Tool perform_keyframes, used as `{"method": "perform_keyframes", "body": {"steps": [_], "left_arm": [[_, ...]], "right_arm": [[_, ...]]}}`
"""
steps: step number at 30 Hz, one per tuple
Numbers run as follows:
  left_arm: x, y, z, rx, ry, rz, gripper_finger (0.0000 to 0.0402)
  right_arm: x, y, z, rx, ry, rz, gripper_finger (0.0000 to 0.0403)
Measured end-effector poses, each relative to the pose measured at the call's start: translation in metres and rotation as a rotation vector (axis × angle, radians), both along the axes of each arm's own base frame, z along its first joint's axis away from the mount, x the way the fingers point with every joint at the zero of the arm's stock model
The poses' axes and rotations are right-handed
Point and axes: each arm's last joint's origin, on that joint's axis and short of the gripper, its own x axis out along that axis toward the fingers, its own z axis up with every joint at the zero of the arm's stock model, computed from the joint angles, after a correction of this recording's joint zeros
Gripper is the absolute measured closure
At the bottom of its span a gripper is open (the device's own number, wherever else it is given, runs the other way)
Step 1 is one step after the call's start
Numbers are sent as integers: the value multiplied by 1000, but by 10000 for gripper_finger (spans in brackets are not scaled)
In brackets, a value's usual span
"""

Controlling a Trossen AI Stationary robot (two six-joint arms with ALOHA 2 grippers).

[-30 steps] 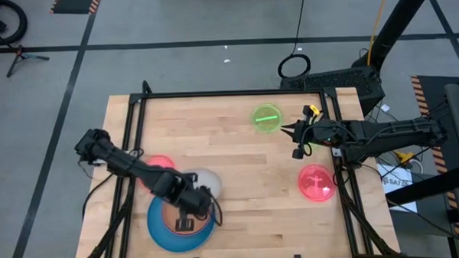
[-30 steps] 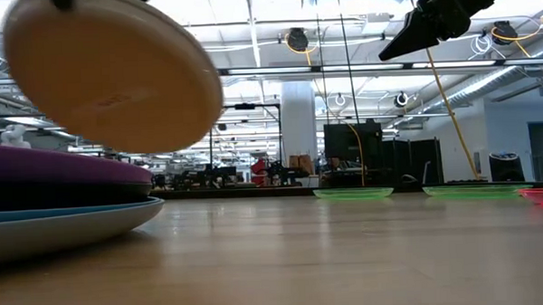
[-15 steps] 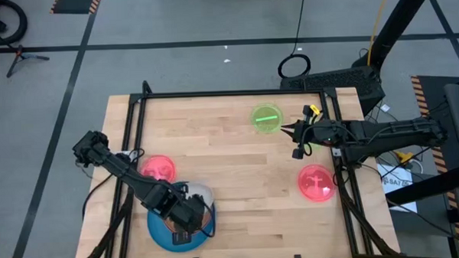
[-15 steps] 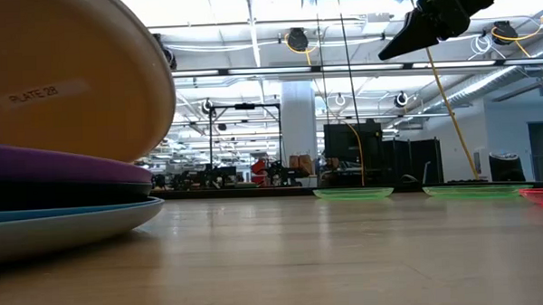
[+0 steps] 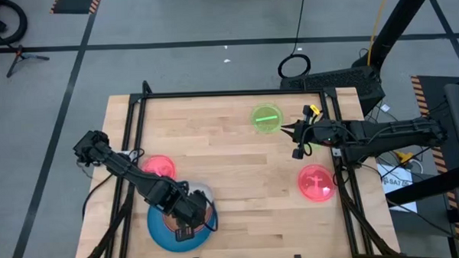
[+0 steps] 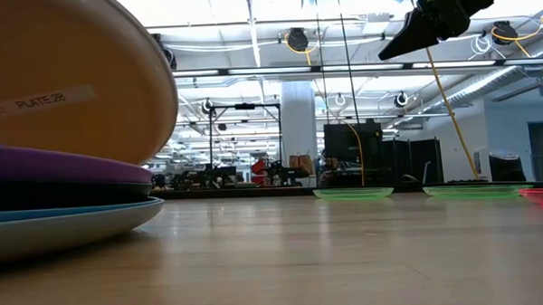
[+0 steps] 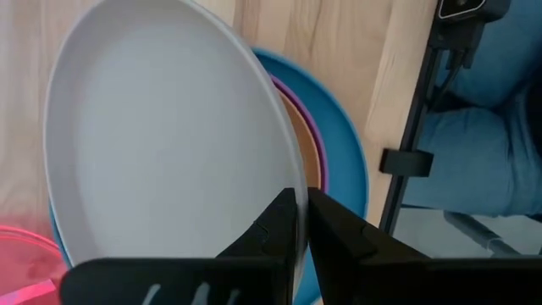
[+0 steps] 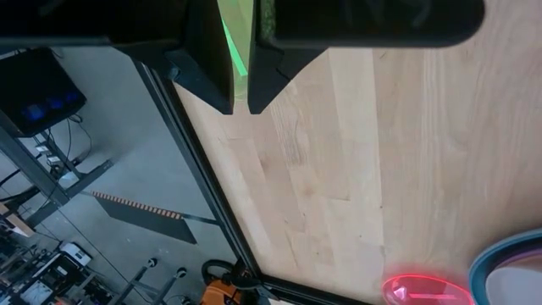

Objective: Stack plastic plates
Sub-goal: Stack the gray plate on the brown plate

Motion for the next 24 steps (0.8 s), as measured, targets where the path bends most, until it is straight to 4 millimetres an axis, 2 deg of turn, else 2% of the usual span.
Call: {"method": "perform_keyframes", "body": {"steps": [10, 18, 24], "left_arm": [[-2, -1, 0, 11, -2, -44, 368], [1, 6, -1, 21, 19, 54, 366], [1, 9, -1, 31, 35, 68, 323]], "right_arm": [[0, 0, 0, 0, 0, 0, 371], [0, 0, 0, 1, 0, 0, 371], [0, 0, 0, 1, 0, 0, 371]]}}
